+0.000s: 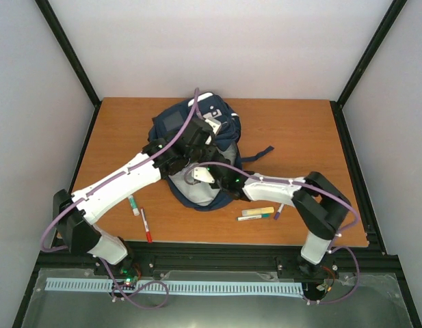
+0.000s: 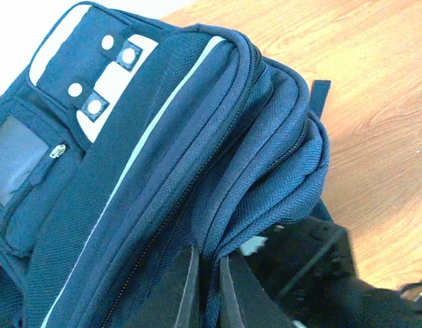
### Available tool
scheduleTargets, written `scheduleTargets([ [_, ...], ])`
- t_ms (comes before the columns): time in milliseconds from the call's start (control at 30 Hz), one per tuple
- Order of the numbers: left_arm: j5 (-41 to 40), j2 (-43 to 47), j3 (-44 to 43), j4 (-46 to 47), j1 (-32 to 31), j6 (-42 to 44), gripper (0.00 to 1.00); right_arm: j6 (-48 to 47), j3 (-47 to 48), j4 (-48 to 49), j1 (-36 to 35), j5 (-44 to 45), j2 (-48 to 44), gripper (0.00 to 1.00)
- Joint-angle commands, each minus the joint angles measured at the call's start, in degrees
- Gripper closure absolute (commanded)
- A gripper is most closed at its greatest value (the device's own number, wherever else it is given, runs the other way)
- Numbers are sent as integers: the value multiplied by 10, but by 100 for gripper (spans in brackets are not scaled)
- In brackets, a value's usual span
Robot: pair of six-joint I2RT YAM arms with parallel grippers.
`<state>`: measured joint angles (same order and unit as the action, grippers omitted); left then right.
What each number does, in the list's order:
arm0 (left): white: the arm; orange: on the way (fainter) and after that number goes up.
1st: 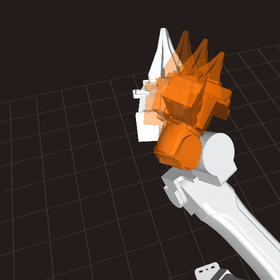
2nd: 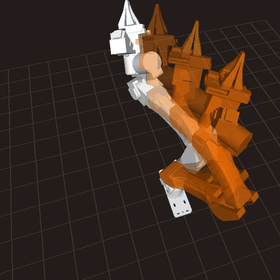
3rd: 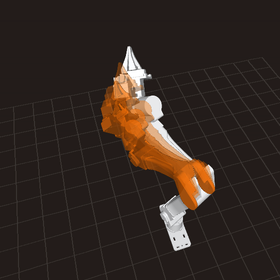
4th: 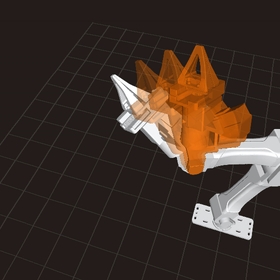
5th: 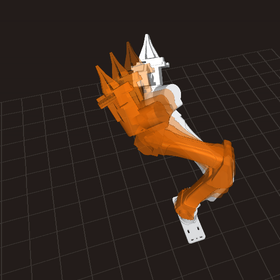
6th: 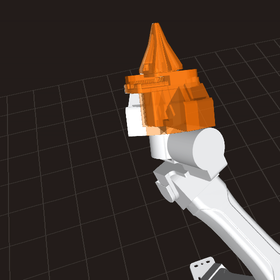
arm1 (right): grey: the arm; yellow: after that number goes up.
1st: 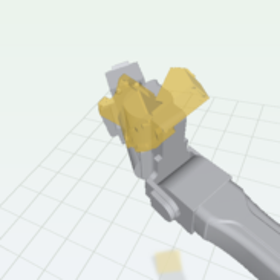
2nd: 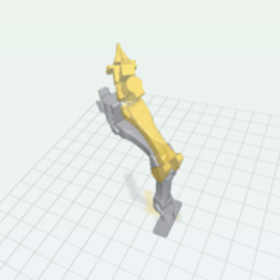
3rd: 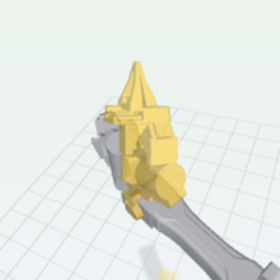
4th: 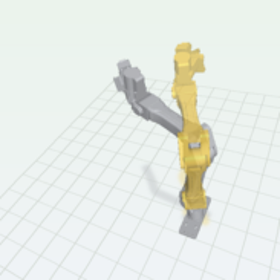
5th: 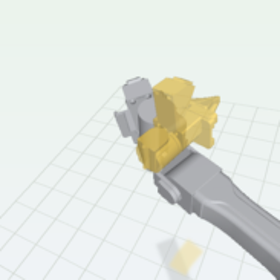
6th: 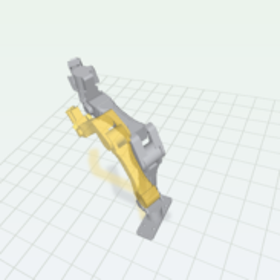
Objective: Pack the student bag
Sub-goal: Place the book in the student bag.
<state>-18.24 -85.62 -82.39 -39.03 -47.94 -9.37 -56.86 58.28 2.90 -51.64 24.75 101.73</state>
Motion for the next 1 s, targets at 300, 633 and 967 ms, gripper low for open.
scheduleTargets([
  [300,-19,-10,-27,34,-3,0,99,236,-75,-321,42,-293,-282,48],
  [633,63,-91,-67,-24,-4,-76,99,362,-113,-317,281,-472,-457,44],
  [967,129,-236,-115,-10,-23,-93,99,419,-146,-237,321,-274,-499,0],
])
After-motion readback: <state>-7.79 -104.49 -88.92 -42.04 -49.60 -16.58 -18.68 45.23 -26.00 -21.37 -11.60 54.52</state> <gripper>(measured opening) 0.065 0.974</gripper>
